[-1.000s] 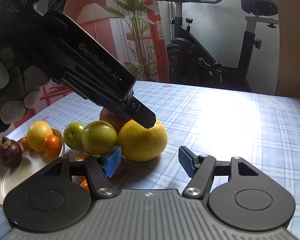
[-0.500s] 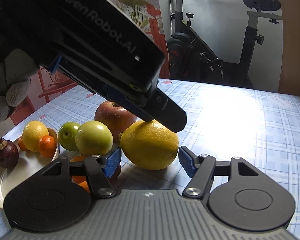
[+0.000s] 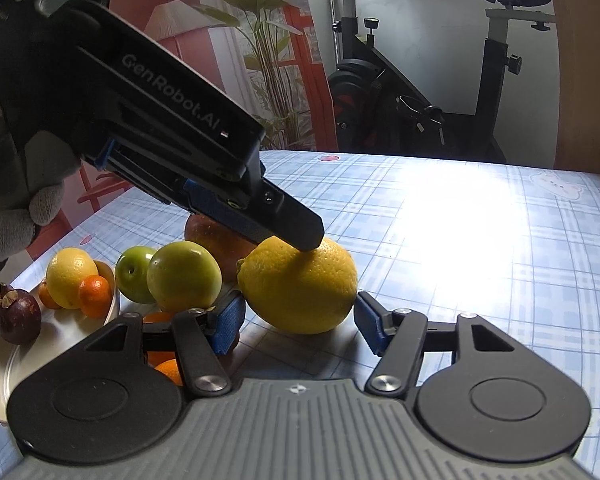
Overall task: Organize fruits
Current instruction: 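Move the left tool to the yellow lemon by the apple and close, then carry the lemon with the left tool onto the plate and open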
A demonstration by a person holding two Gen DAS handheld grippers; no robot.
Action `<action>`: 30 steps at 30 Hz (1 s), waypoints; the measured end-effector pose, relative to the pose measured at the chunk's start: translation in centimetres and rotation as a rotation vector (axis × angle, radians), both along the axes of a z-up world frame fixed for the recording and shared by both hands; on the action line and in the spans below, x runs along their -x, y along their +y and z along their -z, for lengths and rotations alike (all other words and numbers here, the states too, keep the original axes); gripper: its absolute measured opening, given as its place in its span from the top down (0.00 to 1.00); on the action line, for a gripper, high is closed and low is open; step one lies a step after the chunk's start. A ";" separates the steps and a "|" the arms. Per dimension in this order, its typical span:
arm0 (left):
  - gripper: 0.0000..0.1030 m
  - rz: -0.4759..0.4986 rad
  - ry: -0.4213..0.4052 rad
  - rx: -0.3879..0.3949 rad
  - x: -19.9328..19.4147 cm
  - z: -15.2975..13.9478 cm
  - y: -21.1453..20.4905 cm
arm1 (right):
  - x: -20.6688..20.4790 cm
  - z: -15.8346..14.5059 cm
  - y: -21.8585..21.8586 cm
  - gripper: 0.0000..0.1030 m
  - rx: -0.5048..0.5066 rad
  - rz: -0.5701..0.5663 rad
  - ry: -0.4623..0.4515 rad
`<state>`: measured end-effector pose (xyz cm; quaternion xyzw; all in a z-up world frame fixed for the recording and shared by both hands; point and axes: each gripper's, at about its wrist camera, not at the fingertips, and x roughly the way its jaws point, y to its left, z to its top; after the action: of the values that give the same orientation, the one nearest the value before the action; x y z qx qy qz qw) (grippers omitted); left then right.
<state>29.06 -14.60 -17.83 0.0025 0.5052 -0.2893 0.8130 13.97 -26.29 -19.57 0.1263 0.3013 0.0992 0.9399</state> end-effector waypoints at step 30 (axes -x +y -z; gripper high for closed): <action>0.62 0.026 -0.046 0.030 7.5 -6.5 11.5 | 2.5 -6.7 9.4 0.39 0.050 -0.204 -0.060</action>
<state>21.52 -3.09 -11.34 0.0035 0.4818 -0.3075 0.8206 11.51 -16.89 -12.84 0.0687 0.2865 0.1905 0.9364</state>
